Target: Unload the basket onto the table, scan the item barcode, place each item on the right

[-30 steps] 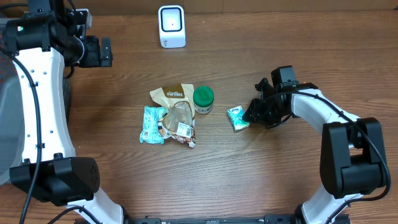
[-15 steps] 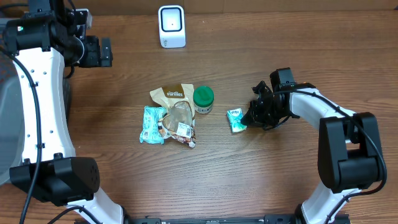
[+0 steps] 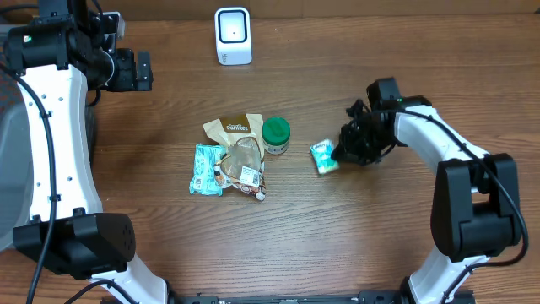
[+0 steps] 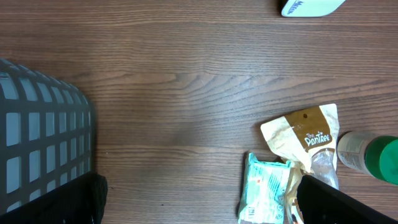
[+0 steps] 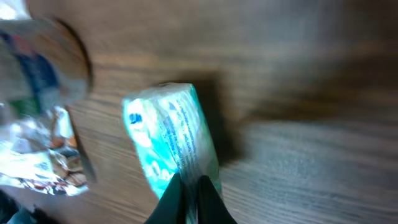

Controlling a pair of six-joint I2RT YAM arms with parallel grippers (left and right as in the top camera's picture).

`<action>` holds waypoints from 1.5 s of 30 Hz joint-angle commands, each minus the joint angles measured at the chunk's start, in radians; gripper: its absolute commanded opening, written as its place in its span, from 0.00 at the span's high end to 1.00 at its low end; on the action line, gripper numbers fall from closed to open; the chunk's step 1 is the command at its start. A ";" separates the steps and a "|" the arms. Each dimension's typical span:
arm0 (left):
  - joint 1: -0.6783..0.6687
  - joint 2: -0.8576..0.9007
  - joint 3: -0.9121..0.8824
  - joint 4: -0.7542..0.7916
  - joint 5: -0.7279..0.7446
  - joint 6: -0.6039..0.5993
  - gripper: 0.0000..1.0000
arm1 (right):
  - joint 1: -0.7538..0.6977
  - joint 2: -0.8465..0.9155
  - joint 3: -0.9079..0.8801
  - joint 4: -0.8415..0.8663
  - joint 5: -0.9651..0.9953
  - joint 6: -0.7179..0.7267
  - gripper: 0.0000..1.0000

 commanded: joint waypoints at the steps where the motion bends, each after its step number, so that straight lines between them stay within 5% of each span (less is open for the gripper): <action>1: 0.000 0.008 0.009 0.002 -0.004 0.020 0.01 | 0.003 -0.042 0.029 -0.004 0.025 -0.002 0.96; 11: 0.000 0.008 0.009 0.002 -0.004 0.020 0.00 | 0.003 -0.042 0.029 -0.006 0.047 -0.034 0.96; 14: 0.000 0.008 0.009 0.002 -0.004 0.020 0.00 | 0.002 -0.042 0.030 -0.009 0.047 -0.034 0.78; 20: 0.000 0.008 0.009 0.002 -0.004 0.020 0.01 | 0.001 -0.042 0.077 -0.101 0.050 -0.034 0.70; 26: 0.000 0.008 0.009 0.002 -0.004 0.020 0.00 | 0.001 -0.042 0.081 -0.191 0.055 -0.022 0.42; 31: 0.000 0.008 0.009 0.002 -0.004 0.020 0.00 | 0.001 -0.042 0.050 -0.175 0.132 0.075 0.42; 38: 0.000 0.008 0.009 0.002 -0.004 0.019 0.00 | 0.003 -0.042 -0.041 -0.055 0.124 0.220 0.62; 45: 0.000 0.008 0.009 0.002 -0.004 0.020 0.01 | 0.004 -0.042 -0.101 0.043 0.094 0.237 0.64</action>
